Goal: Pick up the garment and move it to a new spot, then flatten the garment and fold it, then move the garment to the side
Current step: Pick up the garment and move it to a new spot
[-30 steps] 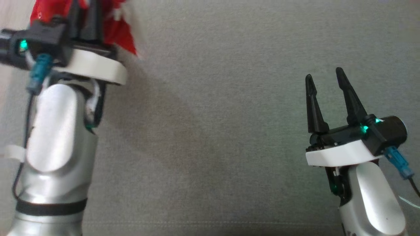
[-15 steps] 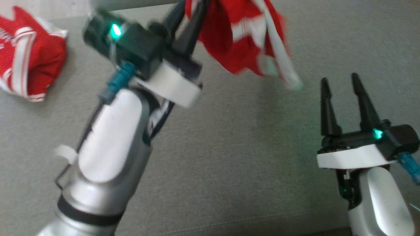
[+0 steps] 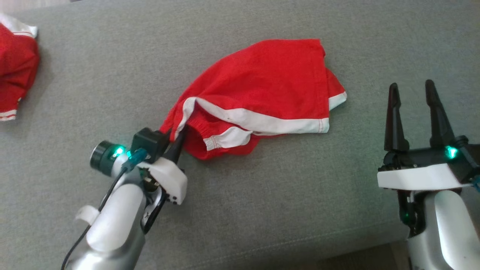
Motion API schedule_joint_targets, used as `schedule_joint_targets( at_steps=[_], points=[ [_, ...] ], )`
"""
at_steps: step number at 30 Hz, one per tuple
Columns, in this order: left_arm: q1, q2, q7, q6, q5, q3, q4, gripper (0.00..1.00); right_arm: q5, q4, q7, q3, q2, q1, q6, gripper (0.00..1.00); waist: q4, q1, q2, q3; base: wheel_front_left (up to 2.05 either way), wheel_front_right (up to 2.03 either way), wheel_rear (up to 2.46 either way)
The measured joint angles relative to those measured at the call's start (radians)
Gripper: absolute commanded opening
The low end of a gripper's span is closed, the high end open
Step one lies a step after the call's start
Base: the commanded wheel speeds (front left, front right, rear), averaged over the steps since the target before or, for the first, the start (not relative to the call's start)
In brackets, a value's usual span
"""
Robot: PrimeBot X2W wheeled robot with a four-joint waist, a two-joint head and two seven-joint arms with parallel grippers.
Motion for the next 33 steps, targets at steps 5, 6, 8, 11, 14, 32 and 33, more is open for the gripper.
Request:
schedule_joint_targets(
  at_steps=[5,6,8,11,14,32,33],
  points=[
    [-0.006,0.000,-0.046,0.005,-0.011,0.021,0.066,0.00,-0.006,0.009,0.000,0.010,0.001,0.010,0.000,1.00,0.020,0.0000,0.0000,-0.013,0.00,0.00,0.00],
    [-0.009,-0.001,-0.055,0.010,-0.017,0.023,0.074,0.00,-0.009,0.014,0.000,0.012,0.001,0.018,0.000,1.00,0.025,0.0000,0.0000,-0.017,0.00,0.00,0.00],
    [-0.011,-0.003,-0.072,0.012,-0.024,0.027,0.079,0.75,-0.009,0.026,0.000,0.014,0.001,0.035,0.000,1.00,0.035,0.0000,0.0000,-0.028,0.00,0.00,0.00],
    [-0.010,-0.009,-0.088,0.019,-0.040,0.036,0.079,1.00,-0.009,0.033,0.000,0.016,0.001,0.045,0.000,1.00,0.048,0.0000,0.0000,-0.048,0.00,0.00,0.00],
    [0.008,-0.013,-0.094,0.026,-0.057,0.058,0.062,1.00,-0.016,0.036,0.000,0.016,0.001,0.046,0.000,1.00,0.062,0.0000,0.0000,-0.070,0.00,0.00,0.00],
    [0.399,-0.080,-0.098,0.072,-0.130,0.253,-0.298,1.00,-0.035,0.053,0.000,-0.024,0.002,0.179,0.000,1.00,0.148,0.0000,0.0000,-0.229,0.00,0.00,0.00],
    [0.414,-0.083,-0.098,0.075,-0.130,0.254,-0.306,1.00,-0.035,0.053,0.000,-0.027,0.002,0.192,0.000,1.00,0.152,0.0000,0.0000,-0.236,0.00,0.00,0.00]
  ],
)
